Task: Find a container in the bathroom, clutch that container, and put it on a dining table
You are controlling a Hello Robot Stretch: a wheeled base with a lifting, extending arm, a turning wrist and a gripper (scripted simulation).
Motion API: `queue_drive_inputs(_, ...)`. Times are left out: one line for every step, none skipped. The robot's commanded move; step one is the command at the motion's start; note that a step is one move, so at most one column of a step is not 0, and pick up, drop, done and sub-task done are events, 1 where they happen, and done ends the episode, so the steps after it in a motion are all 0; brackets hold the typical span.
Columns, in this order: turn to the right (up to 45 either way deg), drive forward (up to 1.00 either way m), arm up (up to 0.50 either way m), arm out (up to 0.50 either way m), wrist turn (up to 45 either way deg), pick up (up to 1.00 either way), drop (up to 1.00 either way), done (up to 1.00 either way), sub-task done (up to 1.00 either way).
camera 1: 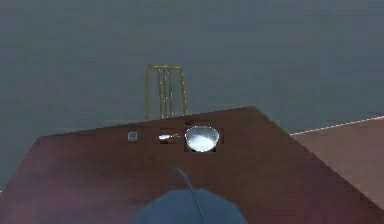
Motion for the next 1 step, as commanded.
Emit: queue_drive_inputs(33.0, 0.00, 0.00, 0.00, 0.0, 0.00, 0.00, 0.00, 0.00)
